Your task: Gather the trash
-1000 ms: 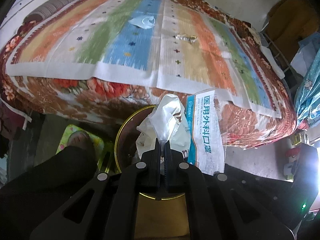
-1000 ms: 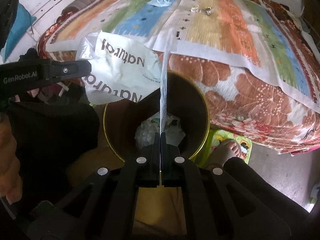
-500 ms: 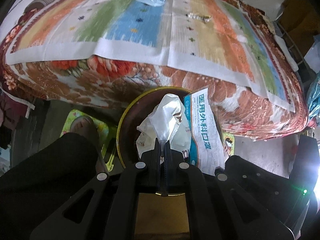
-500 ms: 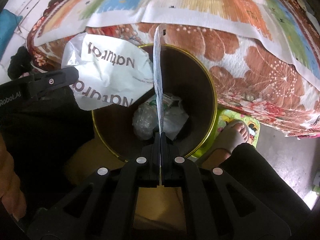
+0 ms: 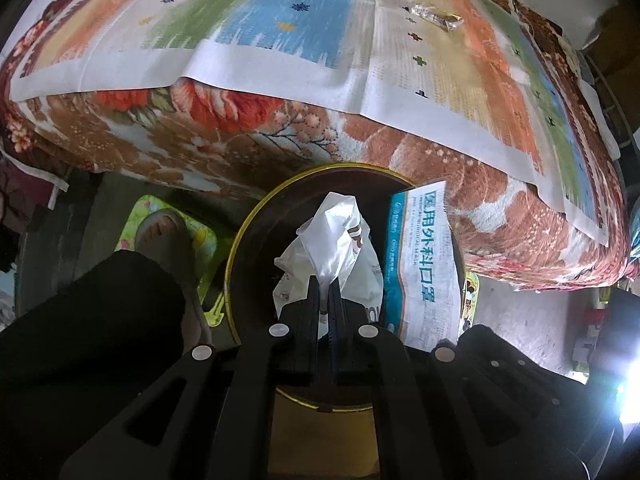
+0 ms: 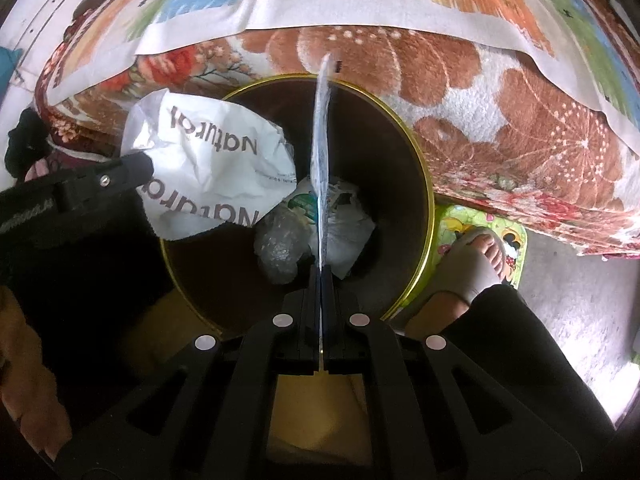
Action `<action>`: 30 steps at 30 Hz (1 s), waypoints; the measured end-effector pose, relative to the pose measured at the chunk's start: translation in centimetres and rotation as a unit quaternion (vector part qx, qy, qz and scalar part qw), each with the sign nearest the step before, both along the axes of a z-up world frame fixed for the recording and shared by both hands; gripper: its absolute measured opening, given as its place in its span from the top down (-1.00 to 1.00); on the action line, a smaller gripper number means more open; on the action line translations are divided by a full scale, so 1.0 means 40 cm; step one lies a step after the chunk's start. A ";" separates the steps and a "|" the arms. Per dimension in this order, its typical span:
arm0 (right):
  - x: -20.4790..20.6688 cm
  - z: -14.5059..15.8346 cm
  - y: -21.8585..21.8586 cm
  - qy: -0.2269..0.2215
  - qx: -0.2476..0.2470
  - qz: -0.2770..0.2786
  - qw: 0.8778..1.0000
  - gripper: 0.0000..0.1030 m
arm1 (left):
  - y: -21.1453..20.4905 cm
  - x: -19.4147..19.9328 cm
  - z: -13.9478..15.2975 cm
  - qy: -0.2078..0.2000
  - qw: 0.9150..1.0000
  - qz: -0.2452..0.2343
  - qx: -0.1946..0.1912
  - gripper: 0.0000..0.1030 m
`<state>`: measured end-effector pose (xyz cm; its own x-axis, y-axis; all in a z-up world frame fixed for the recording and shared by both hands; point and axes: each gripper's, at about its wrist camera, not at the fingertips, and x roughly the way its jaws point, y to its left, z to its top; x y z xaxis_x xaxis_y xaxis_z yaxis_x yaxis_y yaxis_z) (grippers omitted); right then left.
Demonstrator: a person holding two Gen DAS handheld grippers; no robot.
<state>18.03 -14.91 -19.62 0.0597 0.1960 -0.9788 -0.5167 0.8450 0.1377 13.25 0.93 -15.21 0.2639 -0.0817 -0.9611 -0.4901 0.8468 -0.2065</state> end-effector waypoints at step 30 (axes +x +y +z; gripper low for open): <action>0.048 0.132 0.050 -0.137 0.012 0.022 0.990 0.03 | 0.080 0.033 0.172 -0.110 0.993 0.039 -0.013 -0.12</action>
